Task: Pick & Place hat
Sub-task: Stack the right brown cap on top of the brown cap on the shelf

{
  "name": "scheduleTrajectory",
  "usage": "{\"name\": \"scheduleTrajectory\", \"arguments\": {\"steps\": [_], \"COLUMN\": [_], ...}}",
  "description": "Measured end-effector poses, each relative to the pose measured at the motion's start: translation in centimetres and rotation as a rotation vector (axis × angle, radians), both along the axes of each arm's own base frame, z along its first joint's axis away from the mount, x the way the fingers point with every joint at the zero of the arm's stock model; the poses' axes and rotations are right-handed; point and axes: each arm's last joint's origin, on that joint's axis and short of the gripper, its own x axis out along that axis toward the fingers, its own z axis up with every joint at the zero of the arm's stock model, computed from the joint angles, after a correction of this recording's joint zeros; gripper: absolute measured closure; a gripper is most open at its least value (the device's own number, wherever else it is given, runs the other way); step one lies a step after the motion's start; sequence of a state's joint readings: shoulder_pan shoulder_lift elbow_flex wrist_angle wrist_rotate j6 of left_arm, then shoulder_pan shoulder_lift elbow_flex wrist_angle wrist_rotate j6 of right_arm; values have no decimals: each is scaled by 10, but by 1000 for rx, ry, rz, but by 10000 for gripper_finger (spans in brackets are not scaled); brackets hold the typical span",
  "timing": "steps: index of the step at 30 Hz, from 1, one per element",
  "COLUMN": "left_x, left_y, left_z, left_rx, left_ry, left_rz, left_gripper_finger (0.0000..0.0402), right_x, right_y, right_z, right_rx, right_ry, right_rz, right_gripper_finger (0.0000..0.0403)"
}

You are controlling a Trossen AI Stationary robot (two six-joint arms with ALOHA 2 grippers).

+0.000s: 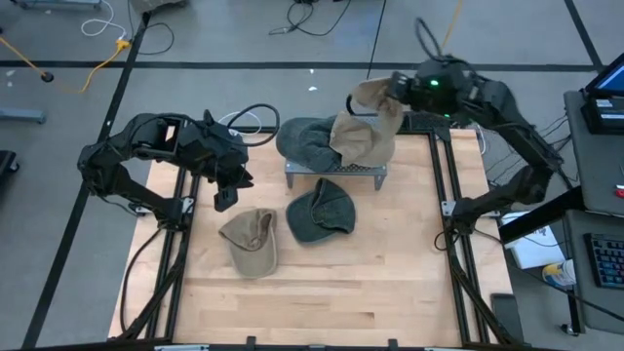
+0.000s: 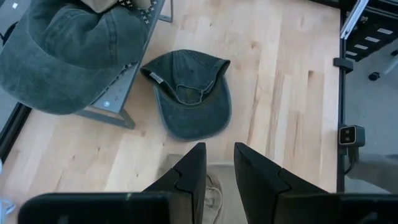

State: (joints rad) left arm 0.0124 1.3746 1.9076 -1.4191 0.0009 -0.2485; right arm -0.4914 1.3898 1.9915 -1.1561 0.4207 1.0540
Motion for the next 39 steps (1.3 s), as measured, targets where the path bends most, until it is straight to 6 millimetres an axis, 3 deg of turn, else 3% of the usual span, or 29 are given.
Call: {"name": "scheduleTrajectory", "arguments": {"steps": [6,11,18,26,32,39], "left_x": [1,2,3,2,2,2], "left_y": [0,0,0,0,0,0], "left_z": [1,2,2,2,2,2], "left_rx": [6,5,-10,-17,-29,-29], "left_ry": [-11,-27,-35,-34,-32,-31], "left_rz": [-4,-3,15,23,34,32], "left_gripper_finger": [316,316,316,316,316,316], "right_x": [-32,-25,7,72,99,130], "right_y": [16,19,8,-9,-17,-18], "right_z": [-6,-14,-32,-61,-86,-96], "right_rx": [84,95,126,120,146,107], "right_ry": [136,221,320,324,400,302], "right_rz": [-76,-85,-64,56,69,92], "right_gripper_finger": [392,392,392,392,392,392]}}
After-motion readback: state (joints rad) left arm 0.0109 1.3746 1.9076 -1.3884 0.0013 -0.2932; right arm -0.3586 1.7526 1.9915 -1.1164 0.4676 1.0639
